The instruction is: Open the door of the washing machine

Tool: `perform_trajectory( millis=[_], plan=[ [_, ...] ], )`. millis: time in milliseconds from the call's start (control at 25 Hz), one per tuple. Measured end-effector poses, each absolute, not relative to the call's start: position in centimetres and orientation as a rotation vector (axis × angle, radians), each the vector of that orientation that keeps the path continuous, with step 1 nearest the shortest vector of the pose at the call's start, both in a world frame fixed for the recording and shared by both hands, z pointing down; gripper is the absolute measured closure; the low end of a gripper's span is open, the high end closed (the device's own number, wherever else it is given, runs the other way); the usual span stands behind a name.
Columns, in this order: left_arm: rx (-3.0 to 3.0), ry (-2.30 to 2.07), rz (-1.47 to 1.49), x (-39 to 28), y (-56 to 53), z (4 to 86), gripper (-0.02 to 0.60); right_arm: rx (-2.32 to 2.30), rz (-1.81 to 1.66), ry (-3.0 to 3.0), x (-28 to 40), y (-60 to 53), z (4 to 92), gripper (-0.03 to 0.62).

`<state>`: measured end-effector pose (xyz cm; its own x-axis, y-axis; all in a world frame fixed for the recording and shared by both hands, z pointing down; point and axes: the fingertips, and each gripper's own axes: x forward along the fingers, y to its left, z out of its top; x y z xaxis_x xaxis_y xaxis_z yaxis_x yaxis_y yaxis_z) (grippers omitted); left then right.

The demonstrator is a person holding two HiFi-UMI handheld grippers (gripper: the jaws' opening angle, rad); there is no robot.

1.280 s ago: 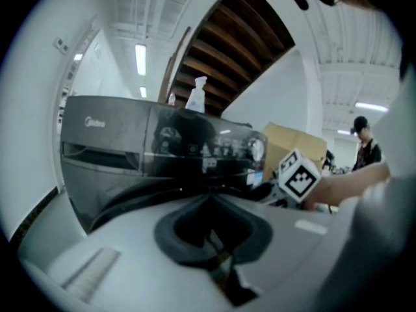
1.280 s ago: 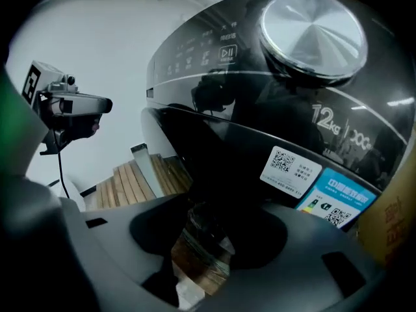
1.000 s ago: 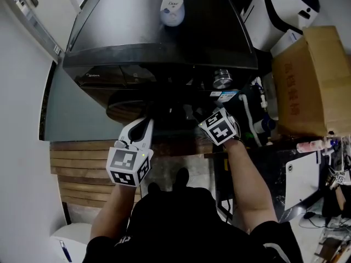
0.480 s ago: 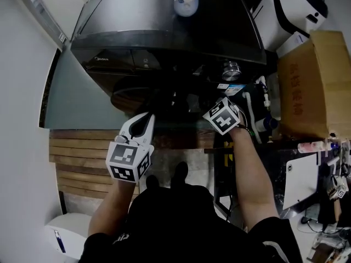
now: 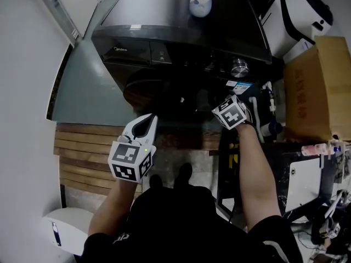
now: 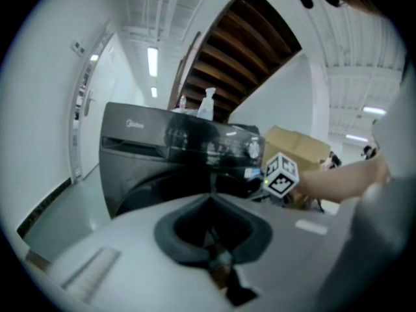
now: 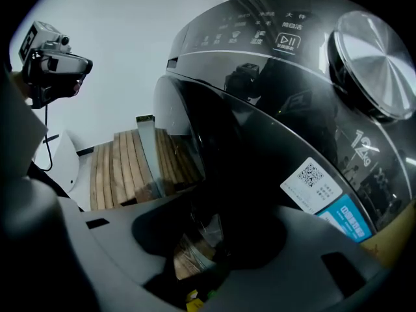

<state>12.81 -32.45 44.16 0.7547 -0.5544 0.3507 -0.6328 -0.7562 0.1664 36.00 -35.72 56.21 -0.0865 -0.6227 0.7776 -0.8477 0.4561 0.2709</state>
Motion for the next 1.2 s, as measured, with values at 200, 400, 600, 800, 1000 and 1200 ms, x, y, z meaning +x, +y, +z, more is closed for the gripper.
perform_trajectory(
  millis=[200, 400, 600, 800, 1000, 1200],
  plan=[
    [2.663, -0.945, 0.403, 11.7, -31.9, 44.3, 0.572, 1.246, 0.299, -1.748, 35.8, -34.9, 56.5, 0.425],
    [2.649, -0.934, 0.389, 11.1, -31.4, 44.7, 0.573, 1.271, 0.358, -1.869, 32.2, -30.5, 57.0, 0.437],
    [2.678, -0.864, 0.395, 11.1, -28.9, 44.7, 0.572, 1.359, 0.372, -1.849, 30.5, -28.2, 56.7, 0.441],
    [2.665, -0.845, 0.421, 9.0, -27.1, 45.3, 0.572, 1.461, 0.392, -1.816, 28.2, -25.8, 56.9, 0.439],
    [2.673, -0.805, 0.439, 7.3, -25.5, 45.5, 0.571, 1.589, 0.367, -1.785, 24.7, -23.1, 56.8, 0.439],
    [2.682, -0.781, 0.443, 5.6, -24.1, 45.5, 0.569, 1.663, 0.453, -1.815, 21.7, -20.8, 56.7, 0.447]
  ],
)
